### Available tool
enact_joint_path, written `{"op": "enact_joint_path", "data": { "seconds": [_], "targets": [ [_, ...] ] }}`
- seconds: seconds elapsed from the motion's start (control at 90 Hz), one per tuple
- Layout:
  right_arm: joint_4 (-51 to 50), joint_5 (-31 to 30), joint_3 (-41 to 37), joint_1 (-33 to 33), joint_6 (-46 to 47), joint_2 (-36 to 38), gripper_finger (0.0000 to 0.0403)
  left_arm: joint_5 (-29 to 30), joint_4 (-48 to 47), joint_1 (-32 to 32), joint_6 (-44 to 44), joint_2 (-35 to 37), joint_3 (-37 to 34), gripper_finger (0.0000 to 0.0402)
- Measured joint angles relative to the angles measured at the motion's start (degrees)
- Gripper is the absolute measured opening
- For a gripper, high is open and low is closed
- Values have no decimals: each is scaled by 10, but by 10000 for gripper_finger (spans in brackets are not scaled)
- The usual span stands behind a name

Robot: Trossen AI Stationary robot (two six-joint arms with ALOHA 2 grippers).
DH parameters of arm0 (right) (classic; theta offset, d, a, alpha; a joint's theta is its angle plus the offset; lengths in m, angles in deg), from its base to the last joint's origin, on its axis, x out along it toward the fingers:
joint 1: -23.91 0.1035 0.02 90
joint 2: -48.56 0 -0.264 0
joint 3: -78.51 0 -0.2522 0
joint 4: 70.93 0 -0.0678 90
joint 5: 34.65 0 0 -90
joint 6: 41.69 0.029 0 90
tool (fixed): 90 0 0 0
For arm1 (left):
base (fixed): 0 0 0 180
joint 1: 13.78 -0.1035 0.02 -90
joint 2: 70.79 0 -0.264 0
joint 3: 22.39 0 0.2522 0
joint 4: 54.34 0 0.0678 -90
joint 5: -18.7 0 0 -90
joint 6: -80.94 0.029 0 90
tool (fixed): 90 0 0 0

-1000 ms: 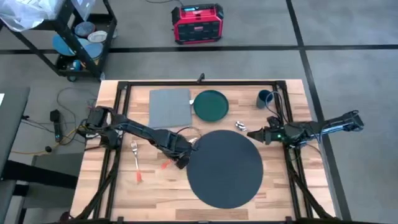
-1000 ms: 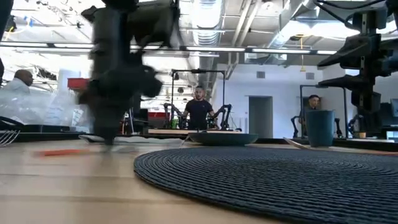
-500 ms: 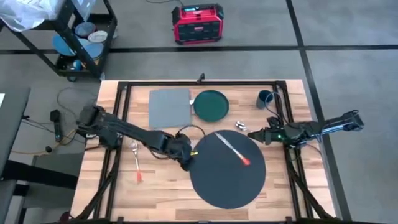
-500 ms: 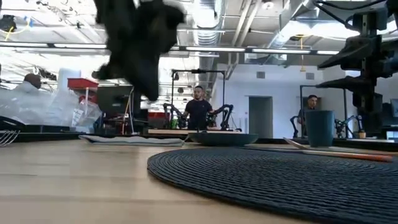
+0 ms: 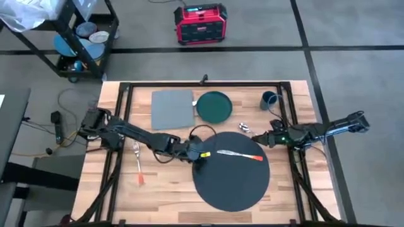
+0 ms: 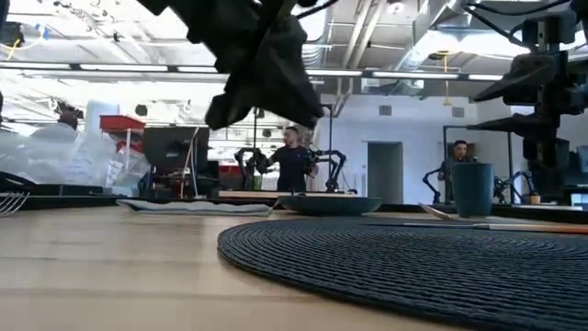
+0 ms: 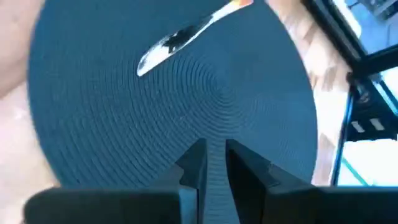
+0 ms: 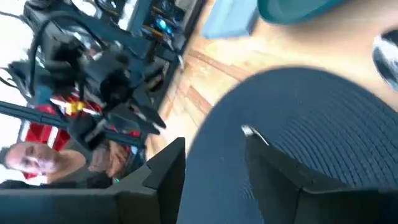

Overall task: Set table place
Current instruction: Adjust the blue placemat on the table

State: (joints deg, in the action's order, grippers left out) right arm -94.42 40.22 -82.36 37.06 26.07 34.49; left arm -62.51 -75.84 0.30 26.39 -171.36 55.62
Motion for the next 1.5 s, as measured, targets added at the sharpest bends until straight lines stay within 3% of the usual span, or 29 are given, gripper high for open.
{"op": "enact_joint_path", "data": {
  "seconds": [0.1,0.189,0.256,0.344,0.578,0.7,0.978,1.5],
  "targets": [
    [-100,14,18,2,32,-33,123,0,44,2,-1,3,1,40],
    [-190,3,54,11,47,-77,70,0,48,5,-8,4,4,40],
    [-218,0,83,15,25,-108,22,0,35,8,-10,-1,1,40],
    [-236,0,113,9,6,-148,6,0,33,13,10,2,1,40],
    [-239,30,115,-2,3,-236,0,-19,-33,14,47,-15,1,40],
    [-202,33,115,-1,6,-266,0,-74,-24,16,49,-28,1,40],
    [-192,71,115,-2,7,-332,0,-119,-3,19,21,-84,1,40],
    [-173,107,115,-1,13,-403,0,-120,-29,18,45,-92,1,40]
  ]
}}
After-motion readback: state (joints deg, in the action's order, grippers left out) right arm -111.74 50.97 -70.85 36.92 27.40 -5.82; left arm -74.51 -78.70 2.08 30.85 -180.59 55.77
